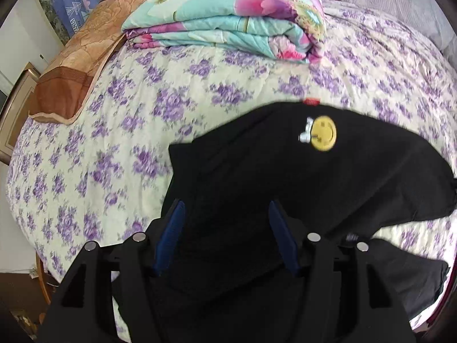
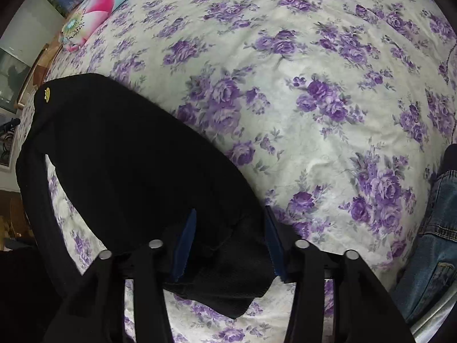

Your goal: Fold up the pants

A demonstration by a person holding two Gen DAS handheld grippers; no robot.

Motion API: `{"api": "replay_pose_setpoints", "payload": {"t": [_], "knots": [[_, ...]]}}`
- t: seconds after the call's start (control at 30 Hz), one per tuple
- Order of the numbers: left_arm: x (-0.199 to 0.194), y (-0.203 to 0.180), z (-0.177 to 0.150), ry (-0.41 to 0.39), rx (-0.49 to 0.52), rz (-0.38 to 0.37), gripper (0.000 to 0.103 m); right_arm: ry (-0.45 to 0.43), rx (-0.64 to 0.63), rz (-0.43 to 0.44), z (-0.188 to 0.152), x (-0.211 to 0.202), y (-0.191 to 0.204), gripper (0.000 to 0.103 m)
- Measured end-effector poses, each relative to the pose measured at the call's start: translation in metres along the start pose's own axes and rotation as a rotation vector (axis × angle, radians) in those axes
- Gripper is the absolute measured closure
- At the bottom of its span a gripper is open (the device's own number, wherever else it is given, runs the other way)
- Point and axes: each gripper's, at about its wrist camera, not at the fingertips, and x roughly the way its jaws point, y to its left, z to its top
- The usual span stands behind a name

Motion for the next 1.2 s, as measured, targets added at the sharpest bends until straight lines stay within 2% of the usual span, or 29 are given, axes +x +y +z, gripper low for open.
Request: {"api": "replay_pose_setpoints", "payload": {"t": [0.03,0.07,0.1,0.2,0.33,0.47,0.6,0.7,0.83,0.9,0.93,0.97,1.07,1.2], "knots": [[0.002,-0.001,0.010,-0.005,0.001,-0.008,0.038,-0.005,-0.012,0.005,-0.001,-0.005,0.003,0.084],[0.004,-0.002,0.020,-0.012,0.009,-0.007,0.038,-0.003,-0.045,-0.008,-0.001,-0.009,0.009,0.087],[0.007,-0.005,0.034,-0.019,0.030,-0.006,0.038,0.002,-0.075,-0.020,-0.002,-0.013,0.014,0.088],[0.021,-0.014,0.067,-0.023,0.130,-0.006,0.034,-0.008,-0.060,-0.072,0.001,-0.025,0.017,0.088],[0.054,-0.024,0.089,0.052,0.316,0.004,0.034,0.002,-0.045,-0.130,0.001,-0.024,0.025,0.088],[0.081,-0.027,0.092,0.140,0.398,-0.108,0.034,0.010,-0.006,-0.172,-0.003,-0.021,0.027,0.088],[0.083,-0.031,0.089,0.131,0.448,-0.243,0.034,0.012,0.029,-0.201,-0.005,-0.021,0.031,0.088],[0.099,-0.032,0.091,0.159,0.467,-0.251,0.033,0.026,0.036,-0.242,-0.004,-0.015,0.038,0.088],[0.119,-0.025,0.093,0.224,0.433,-0.292,0.033,0.031,0.045,-0.287,-0.003,-0.011,0.048,0.088],[0.118,-0.024,0.094,0.196,0.431,-0.304,0.054,0.017,0.050,-0.309,-0.004,-0.013,0.051,0.088],[0.115,-0.025,0.097,0.176,0.428,-0.306,0.080,0.006,0.053,-0.324,-0.004,-0.016,0.051,0.088],[0.111,-0.028,0.098,0.150,0.432,-0.279,0.089,-0.002,0.063,-0.336,-0.004,-0.018,0.051,0.088],[0.105,-0.045,0.099,0.104,0.507,-0.155,0.093,-0.034,0.082,-0.374,0.004,-0.025,0.050,0.089],[0.102,-0.053,0.124,0.061,0.511,-0.025,0.093,-0.083,0.082,-0.419,0.024,-0.035,0.051,0.089]]}}
